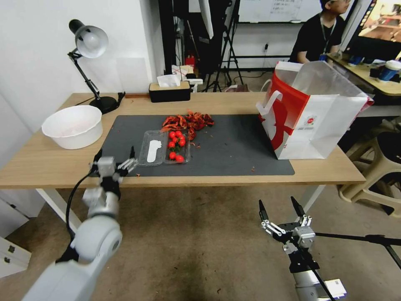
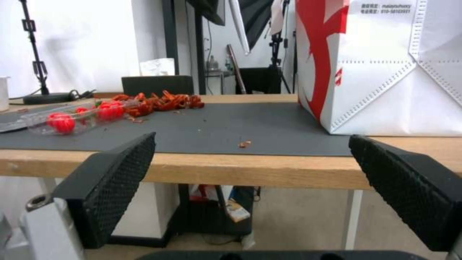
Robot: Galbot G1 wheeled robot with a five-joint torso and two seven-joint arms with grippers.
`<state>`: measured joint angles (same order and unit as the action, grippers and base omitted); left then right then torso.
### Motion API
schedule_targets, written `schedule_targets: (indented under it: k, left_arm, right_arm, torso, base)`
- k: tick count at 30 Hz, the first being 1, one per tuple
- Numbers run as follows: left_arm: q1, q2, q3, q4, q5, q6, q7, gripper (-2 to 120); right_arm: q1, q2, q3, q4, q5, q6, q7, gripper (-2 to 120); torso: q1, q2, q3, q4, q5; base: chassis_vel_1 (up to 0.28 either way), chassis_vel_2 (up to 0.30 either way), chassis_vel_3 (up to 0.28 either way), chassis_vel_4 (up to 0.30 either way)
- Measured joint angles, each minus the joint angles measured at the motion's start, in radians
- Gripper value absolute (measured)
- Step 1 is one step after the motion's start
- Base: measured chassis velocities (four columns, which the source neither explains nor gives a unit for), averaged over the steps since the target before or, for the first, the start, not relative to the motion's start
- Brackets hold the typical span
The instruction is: Pick up the trash from the table and place it into the takeout bag.
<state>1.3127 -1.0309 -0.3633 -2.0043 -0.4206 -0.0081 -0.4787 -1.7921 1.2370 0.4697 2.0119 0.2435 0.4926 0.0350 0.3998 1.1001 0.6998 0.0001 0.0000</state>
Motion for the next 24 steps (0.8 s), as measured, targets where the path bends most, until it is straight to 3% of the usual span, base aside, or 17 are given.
schedule_targets:
  k: [10, 13, 24]
  left_arm:
    - [0.154, -0.081, -0.067, -0.067, 0.043, -0.061, 0.056, 100]
    - [0.253, -0.114, -0.099, -0.106, 0.053, -0.103, 0.09, 100]
    - [0.396, -0.171, -0.114, -0.112, 0.068, -0.205, 0.159, 100]
  right_arm:
    - [0.003, -0.005, -0.006, 0.0, 0.002, -0.003, 0.0, 100]
    - [0.008, -0.013, -0.006, 0.0, 0.011, -0.008, -0.001, 100]
    - [0.012, -0.025, 0.005, 0.006, 0.075, -0.012, -0.021, 100]
  torso:
    - [0.0, 0.0, 0.0, -0.0002, 0.0001]
    - [0.0, 0.0, 0.0, -0.0001, 0.0001]
    - [0.0, 0.0, 0.0, -0.0002, 0.0]
  base:
    - [0.0, 0.0, 0.0, 0.0]
    - [0.0, 0.0, 0.0, 0.0]
    - [0.0, 0.0, 0.0, 0.0]
